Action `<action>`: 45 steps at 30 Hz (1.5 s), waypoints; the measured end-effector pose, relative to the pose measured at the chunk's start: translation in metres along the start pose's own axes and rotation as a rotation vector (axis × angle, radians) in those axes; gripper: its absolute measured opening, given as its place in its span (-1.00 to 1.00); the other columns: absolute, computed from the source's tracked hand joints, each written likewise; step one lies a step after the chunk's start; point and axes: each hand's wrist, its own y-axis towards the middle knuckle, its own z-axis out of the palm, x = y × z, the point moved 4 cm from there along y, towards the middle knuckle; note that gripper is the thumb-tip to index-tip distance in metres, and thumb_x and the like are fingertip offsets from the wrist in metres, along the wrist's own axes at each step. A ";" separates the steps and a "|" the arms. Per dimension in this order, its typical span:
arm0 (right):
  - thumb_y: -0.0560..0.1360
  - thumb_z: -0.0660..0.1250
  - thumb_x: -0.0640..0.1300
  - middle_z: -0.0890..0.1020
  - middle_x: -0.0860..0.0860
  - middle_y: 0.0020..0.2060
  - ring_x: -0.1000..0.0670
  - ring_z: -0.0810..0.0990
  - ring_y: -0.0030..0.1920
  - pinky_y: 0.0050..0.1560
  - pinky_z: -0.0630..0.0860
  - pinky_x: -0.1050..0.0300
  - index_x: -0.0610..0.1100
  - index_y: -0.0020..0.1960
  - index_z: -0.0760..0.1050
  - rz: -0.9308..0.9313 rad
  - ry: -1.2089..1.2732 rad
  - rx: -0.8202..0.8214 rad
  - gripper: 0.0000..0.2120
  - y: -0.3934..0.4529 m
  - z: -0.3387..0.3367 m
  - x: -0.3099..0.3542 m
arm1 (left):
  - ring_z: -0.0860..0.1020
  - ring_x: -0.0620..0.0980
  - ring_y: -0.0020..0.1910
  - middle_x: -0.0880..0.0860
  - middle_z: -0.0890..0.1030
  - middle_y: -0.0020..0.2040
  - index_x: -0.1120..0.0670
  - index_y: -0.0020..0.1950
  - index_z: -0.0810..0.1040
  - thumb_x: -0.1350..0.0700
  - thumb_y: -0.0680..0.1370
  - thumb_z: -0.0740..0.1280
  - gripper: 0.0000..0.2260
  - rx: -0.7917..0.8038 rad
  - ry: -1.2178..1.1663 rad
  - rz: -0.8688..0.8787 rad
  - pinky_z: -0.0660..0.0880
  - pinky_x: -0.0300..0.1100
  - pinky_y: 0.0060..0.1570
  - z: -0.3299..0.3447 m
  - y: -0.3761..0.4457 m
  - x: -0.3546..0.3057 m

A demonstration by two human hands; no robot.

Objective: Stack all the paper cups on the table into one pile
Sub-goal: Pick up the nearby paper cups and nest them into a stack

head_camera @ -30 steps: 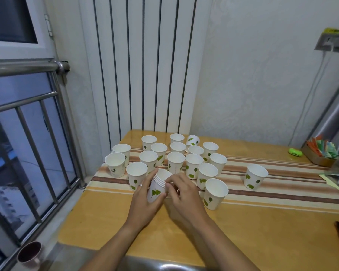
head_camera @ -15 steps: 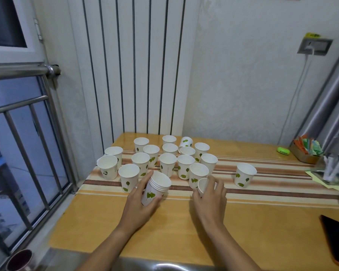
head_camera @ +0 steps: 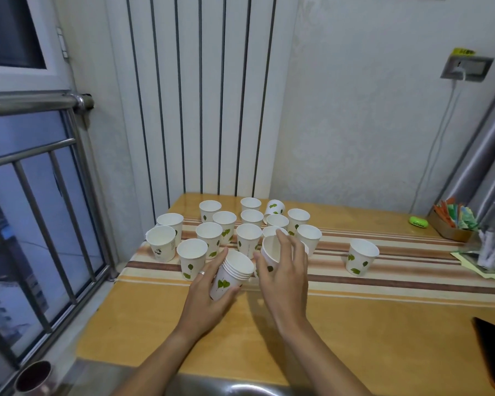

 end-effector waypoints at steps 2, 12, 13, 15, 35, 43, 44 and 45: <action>0.60 0.39 0.10 0.46 -0.03 0.43 -0.09 0.43 0.45 0.32 0.52 -0.03 -0.02 0.53 0.41 -0.035 0.002 -0.019 -0.46 0.004 0.001 0.006 | 0.37 -0.23 0.60 -0.24 0.43 0.62 -0.19 0.67 0.33 0.09 0.57 0.57 -0.26 0.006 0.002 0.005 0.35 -0.27 0.54 0.000 0.000 -0.001; 0.67 0.32 0.11 0.39 0.05 0.42 0.04 0.41 0.46 0.43 0.44 0.07 0.06 0.54 0.42 0.032 0.225 0.105 -0.53 0.013 0.014 0.003 | 0.38 -0.22 0.61 -0.24 0.42 0.63 -0.17 0.68 0.32 0.09 0.58 0.56 -0.26 0.005 -0.015 -0.012 0.39 -0.15 0.55 -0.001 0.000 0.002; 0.67 0.32 0.10 0.39 0.05 0.41 0.04 0.40 0.46 0.43 0.45 0.06 0.06 0.54 0.43 0.034 0.229 0.111 -0.54 0.014 0.014 0.002 | 0.38 -0.21 0.61 -0.23 0.41 0.63 -0.17 0.68 0.32 0.09 0.58 0.56 -0.26 0.008 -0.014 -0.009 0.39 -0.14 0.55 -0.002 0.001 0.002; 0.67 0.32 0.09 0.39 0.04 0.42 0.03 0.40 0.47 0.44 0.45 0.04 0.07 0.55 0.43 0.036 0.240 0.126 -0.54 0.015 0.015 0.001 | 0.36 -0.22 0.62 -0.22 0.41 0.64 -0.18 0.69 0.31 0.08 0.58 0.56 -0.26 0.019 -0.017 -0.003 0.39 -0.14 0.55 -0.001 0.001 0.001; 0.66 0.06 0.25 0.35 0.10 0.45 0.06 0.34 0.51 0.50 0.40 -0.01 0.14 0.54 0.39 -0.047 0.183 0.443 -0.49 -0.016 0.058 -0.001 | 0.41 -0.23 0.59 -0.23 0.44 0.61 -0.12 0.68 0.34 0.23 0.61 0.47 -0.31 0.018 -0.057 -0.018 0.41 -0.17 0.54 -0.001 -0.001 -0.004; 0.67 0.01 0.24 0.26 0.09 0.59 0.07 0.19 0.61 0.61 0.25 0.00 0.14 0.62 0.26 -0.084 0.110 0.533 -0.45 -0.023 0.063 -0.003 | 0.38 -0.20 0.61 -0.22 0.42 0.63 -0.14 0.70 0.29 0.21 0.63 0.45 -0.31 0.019 -0.047 -0.029 0.38 -0.14 0.58 -0.002 0.000 -0.007; 0.69 0.03 0.22 0.24 0.09 0.60 0.07 0.18 0.62 0.62 0.24 0.00 0.15 0.63 0.25 -0.087 0.112 0.545 -0.47 -0.023 0.063 -0.003 | 0.38 -0.20 0.62 -0.22 0.42 0.63 -0.14 0.70 0.30 0.21 0.64 0.45 -0.32 0.018 -0.041 -0.023 0.38 -0.12 0.58 -0.002 -0.001 -0.007; 0.70 0.06 0.19 0.23 0.08 0.61 0.07 0.17 0.63 0.62 0.23 0.01 0.16 0.64 0.24 -0.090 0.116 0.555 -0.49 -0.023 0.063 -0.003 | 0.38 -0.19 0.61 -0.22 0.42 0.63 -0.14 0.69 0.32 0.21 0.64 0.45 -0.33 0.015 -0.040 -0.022 0.38 -0.09 0.58 -0.002 -0.001 -0.008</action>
